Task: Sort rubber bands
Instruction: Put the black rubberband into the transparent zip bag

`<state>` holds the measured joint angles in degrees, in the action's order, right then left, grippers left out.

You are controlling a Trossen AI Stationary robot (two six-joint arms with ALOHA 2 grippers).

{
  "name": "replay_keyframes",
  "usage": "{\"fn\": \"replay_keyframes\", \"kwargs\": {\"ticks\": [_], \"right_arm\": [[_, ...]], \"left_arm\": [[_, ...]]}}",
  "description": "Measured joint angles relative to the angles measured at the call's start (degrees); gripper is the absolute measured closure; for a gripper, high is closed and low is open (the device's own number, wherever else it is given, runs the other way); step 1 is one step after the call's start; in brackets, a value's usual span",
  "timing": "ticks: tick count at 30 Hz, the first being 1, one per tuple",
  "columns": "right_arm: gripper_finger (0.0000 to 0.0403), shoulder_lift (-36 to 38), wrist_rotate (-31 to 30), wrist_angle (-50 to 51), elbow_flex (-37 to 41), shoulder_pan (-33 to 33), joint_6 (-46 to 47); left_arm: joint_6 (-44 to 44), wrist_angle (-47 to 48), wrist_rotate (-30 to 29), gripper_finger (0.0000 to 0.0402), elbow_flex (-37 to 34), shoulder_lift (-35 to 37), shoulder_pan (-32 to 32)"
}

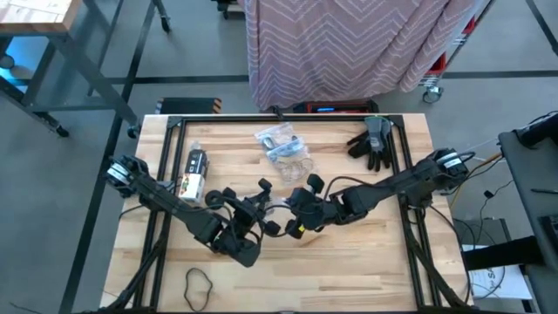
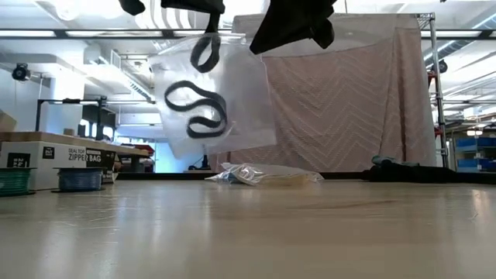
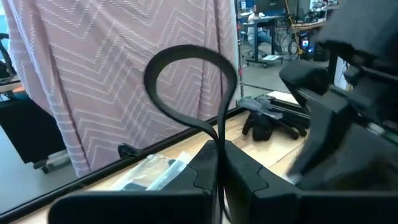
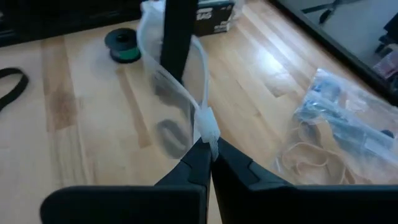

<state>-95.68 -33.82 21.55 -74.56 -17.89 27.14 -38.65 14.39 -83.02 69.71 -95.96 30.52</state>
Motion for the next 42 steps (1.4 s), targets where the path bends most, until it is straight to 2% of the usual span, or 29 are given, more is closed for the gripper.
{"fn": "replay_keyframes", "kwargs": {"ticks": [5, 12, 16, 21, 27, 33, 37, 42], "right_arm": [[0.0403, 0.74, -0.88, -1.82, 0.0, 0.72, -0.16], [0.0403, 1.73, -0.79, -2.63, 0.0, 0.7, -0.2], [0.0403, 1.79, -0.74, -3.0, 0.0, 0.8, -0.26], [0.0403, 1.81, -0.72, -3.04, 0.0, 0.8, -0.75], [0.0403, 1.81, -0.68, -3.02, 0.0, 1.05, -0.86], [0.0403, 1.81, -0.69, -3.25, 0.0, 1.11, -0.83], [0.0403, 1.81, -0.64, -3.27, 0.0, 1.07, -0.81], [0.0403, 1.81, -0.45, -3.45, 0.0, 1.07, -0.9]], "left_arm": [[-0.02, 3.29, -0.19, 0.0395, 0.0, 0.11, -0.02], [-4.45, 10.11, 0.25, 0.0388, 0.0, 0.74, 0.02], [-5.69, 10.58, 6.54, 0.0364, 0.0, 1.25, -0.35], [-5.54, 12.31, 15.46, 0.0304, 0.0, 3.05, -0.63], [-4.11, 16.56, 26.98, 0.0236, 0.02, 8.69, -0.42], [-3.85, 20.86, 37.77, 0.02, 0.02, 14.69, -0.35], [-4.68, 26.65, 38.88, 0.0192, 0.02, 18.33, -0.09], [-8.17, 31.41, 35.6, 0.02, 0.02, 22.17, -0.17]]}}
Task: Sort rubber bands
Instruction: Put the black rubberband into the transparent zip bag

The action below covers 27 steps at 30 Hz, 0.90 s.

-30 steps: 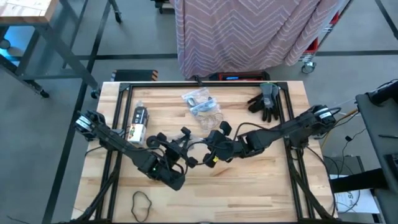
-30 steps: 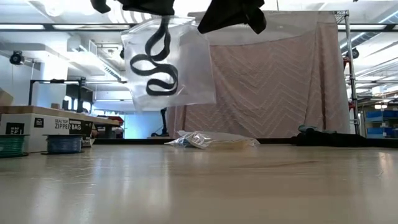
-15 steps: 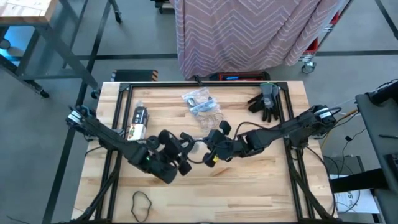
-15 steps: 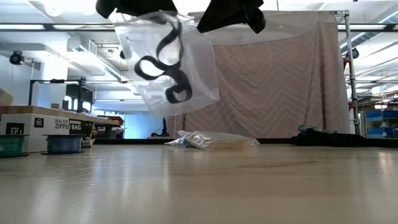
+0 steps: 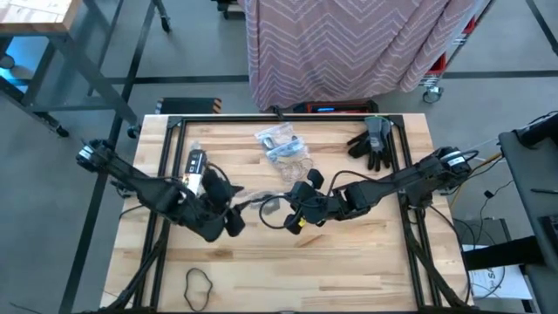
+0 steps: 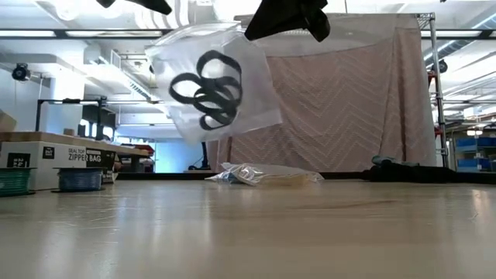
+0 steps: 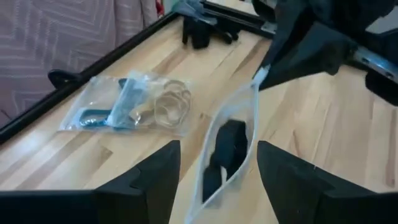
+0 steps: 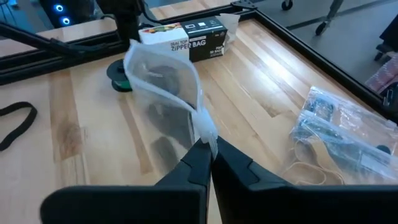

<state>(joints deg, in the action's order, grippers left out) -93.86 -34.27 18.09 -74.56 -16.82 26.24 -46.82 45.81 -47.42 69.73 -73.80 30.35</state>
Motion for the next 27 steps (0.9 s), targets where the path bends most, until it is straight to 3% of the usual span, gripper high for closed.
{"fn": "replay_keyframes", "kwargs": {"ticks": [3, 7, 12, 21, 27], "right_arm": [[0.0403, 0.0, 0.48, 0.04, 0.0, 0.0, -0.3], [0.0403, 0.02, 2.9, 0.39, 0.0, 0.0, -3.36], [0.0403, 1.19, 2.79, 2.51, 0.0, -0.13, -5.32], [0.0403, 2.01, 2.15, 2.82, 0.0, -0.02, -5.29], [0.0403, 2.01, 1.07, 2.64, 0.0, 0.06, -5.3]], "left_arm": [[1.13, 0.94, 1.27, 0.021, 0.0, 1.4, 0.27], [2.41, 5.0, 11.2, 0.0221, 0.0, 2.68, 1.79], [-2.34, 7.25, 22.3, 0.0213, -0.81, 1.89, 7.32], [-23.79, 6.67, 39.16, 0.011, -6.94, -4.41, 18.94], [-28.91, 6.35, 48.05, 0.0053, -7.52, -8.73, 21.31]]}}
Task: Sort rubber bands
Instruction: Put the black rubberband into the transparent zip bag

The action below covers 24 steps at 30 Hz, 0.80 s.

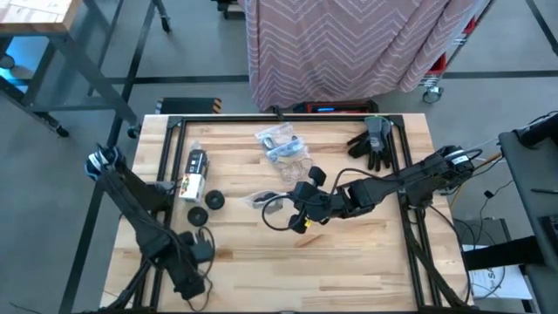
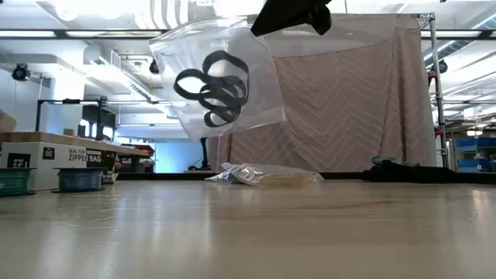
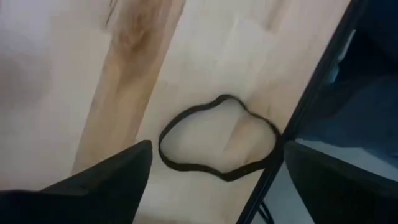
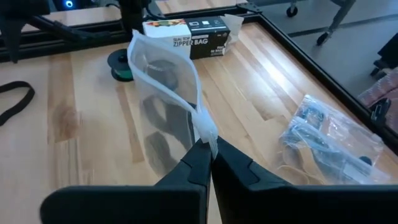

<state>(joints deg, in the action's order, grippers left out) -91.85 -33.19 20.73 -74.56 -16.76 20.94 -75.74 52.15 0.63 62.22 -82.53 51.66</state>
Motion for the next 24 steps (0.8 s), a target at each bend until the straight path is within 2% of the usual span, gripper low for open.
{"fn": "replay_keyframes", "kwargs": {"ticks": [7, 13, 19, 24], "right_arm": [[0.0403, 0.0, 0.03, 0.04, 0.0, 0.05, -0.15], [0.0403, 0.0, 0.02, 0.04, 0.0, 0.33, -0.16], [0.0403, -0.02, 0.03, 0.02, 0.0, 0.57, -0.97], [0.0403, -0.02, 0.05, 0.04, 0.0, 0.55, -1.44]], "left_arm": [[-0.51, -0.32, 6.57, 0.0048, -0.28, -5.06, 1.68], [-6.14, -12.48, 10.77, 0.0052, -0.26, -7.55, 4.61], [-12.51, -14.7, 10.88, 0.0049, -0.26, -9.94, 8.51], [-10.21, -14.67, 10.74, 0.0066, -0.3, -13.58, 11.96]]}}
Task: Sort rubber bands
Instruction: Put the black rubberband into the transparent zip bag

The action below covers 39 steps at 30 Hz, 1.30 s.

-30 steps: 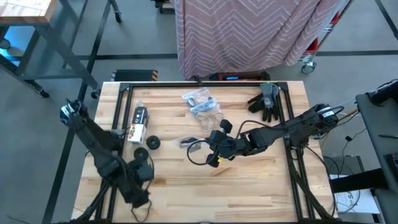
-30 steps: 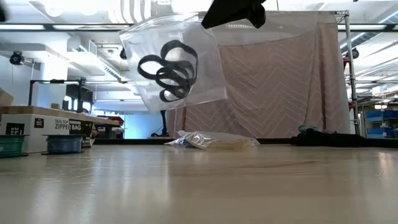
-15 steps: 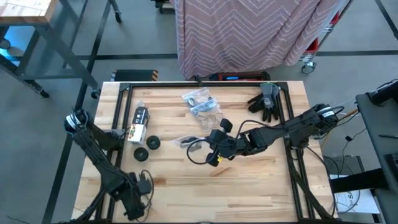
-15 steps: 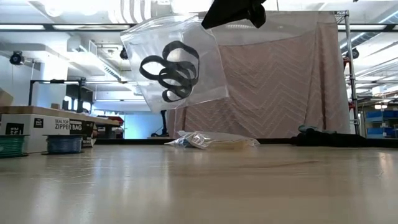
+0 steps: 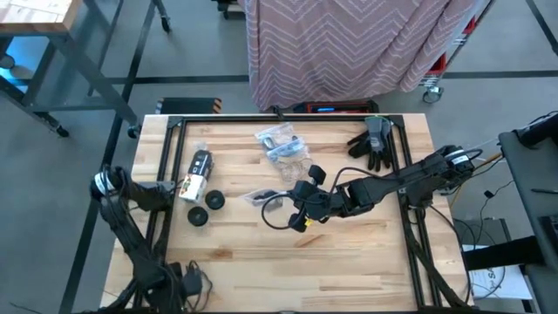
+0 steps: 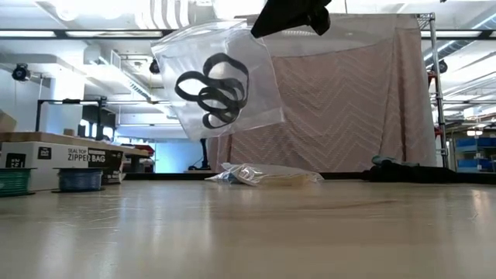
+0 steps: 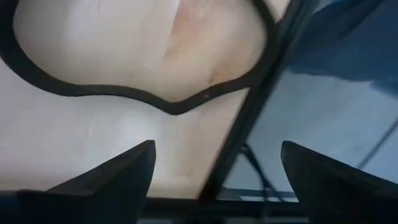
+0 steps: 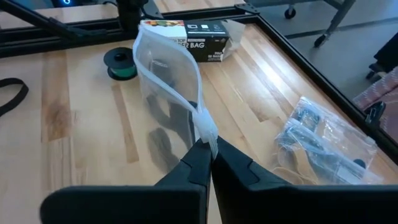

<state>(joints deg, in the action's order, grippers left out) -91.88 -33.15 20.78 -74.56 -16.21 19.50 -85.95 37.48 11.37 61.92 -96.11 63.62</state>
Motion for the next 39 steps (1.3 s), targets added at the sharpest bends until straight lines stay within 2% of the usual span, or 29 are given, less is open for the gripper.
{"fn": "replay_keyframes", "kwargs": {"ticks": [11, 15, 21, 30, 39], "right_arm": [[0.0403, -0.01, 0.02, 0.01, 0.0, 0.0, -0.08], [0.0403, -0.02, 0.02, 0.0, 0.0, 0.01, -0.08], [0.0403, -0.07, 0.02, 0.0, 0.0, 0.02, -0.06], [0.0403, -0.07, 0.06, 0.02, 0.0, 0.01, -0.06], [0.0403, -0.07, 0.07, 0.02, 0.0, 0.02, -0.06]], "left_arm": [[5.92, 3.08, -0.41, 0.0117, -0.12, -5.74, 0.71], [4.69, 3.34, -1.42, 0.0131, -0.14, -5.29, 0.62], [2.6, 3.44, -8.08, 0.0156, -0.14, -3.83, 0.6], [4.53, 3.12, -6.19, 0.019, -0.14, -4.03, 0.86], [4.84, 3.67, -9.32, 0.0222, -0.67, -4.09, 0.83]]}}
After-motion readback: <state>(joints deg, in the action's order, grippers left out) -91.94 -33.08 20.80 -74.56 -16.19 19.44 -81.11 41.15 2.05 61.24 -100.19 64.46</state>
